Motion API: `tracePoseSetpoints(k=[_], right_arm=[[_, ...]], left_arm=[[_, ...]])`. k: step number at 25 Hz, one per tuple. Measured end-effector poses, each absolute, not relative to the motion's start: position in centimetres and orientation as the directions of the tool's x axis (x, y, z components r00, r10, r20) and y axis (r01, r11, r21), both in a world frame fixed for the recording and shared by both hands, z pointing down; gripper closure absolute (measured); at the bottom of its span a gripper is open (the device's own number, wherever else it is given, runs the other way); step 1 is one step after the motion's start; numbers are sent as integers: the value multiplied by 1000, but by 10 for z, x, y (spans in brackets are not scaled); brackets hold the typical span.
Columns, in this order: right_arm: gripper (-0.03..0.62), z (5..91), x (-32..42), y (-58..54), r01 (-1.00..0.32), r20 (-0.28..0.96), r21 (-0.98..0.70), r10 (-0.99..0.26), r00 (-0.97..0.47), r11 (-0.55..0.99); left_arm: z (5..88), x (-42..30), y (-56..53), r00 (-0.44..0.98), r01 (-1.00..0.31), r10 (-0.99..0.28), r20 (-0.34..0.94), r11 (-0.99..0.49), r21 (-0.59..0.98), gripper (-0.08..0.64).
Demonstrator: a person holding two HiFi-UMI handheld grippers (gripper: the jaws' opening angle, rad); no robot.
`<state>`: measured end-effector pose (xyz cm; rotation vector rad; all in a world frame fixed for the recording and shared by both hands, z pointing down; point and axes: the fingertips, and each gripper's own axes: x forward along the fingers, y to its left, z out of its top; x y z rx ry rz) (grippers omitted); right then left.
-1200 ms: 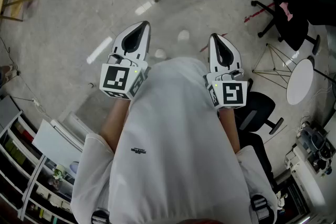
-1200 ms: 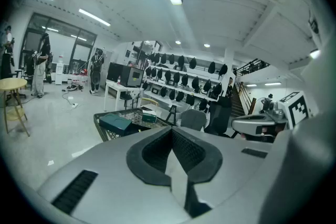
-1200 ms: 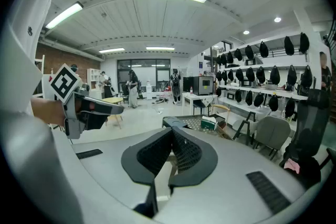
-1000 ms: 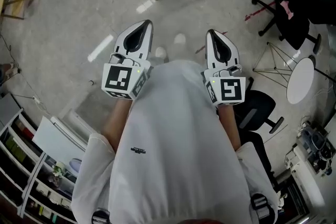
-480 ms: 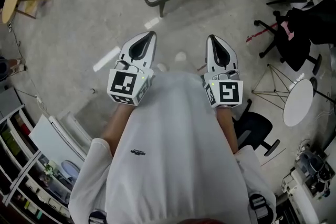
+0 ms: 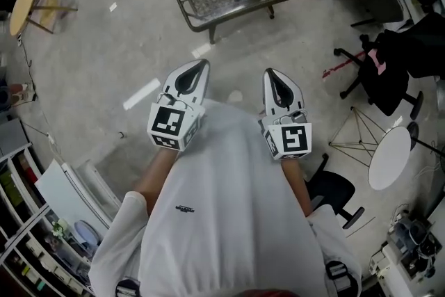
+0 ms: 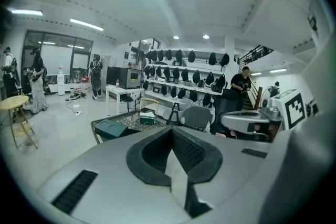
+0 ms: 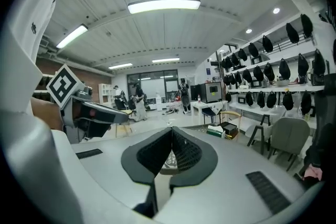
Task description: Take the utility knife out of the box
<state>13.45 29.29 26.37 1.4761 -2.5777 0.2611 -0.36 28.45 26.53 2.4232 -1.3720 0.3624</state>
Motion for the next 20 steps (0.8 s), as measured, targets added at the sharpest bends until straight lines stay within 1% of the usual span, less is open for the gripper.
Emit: tracePoseSetpoints(k=[6,14,20], right_arm=[[594,268,133,255,-861,236,-74,-830,-506,504],[594,269,123,192,-878,240,-65,-847,-475,474],[594,265,112,129,-904,250,-70,-870,-425,421]], left_arm=[[272,-5,255,498,-866,-776,387,-470,172,558],[276,-10,182,541,-838,-749,383,-519,169,558],[272,-12,111,598,-796,-703,386,-578,179,558]])
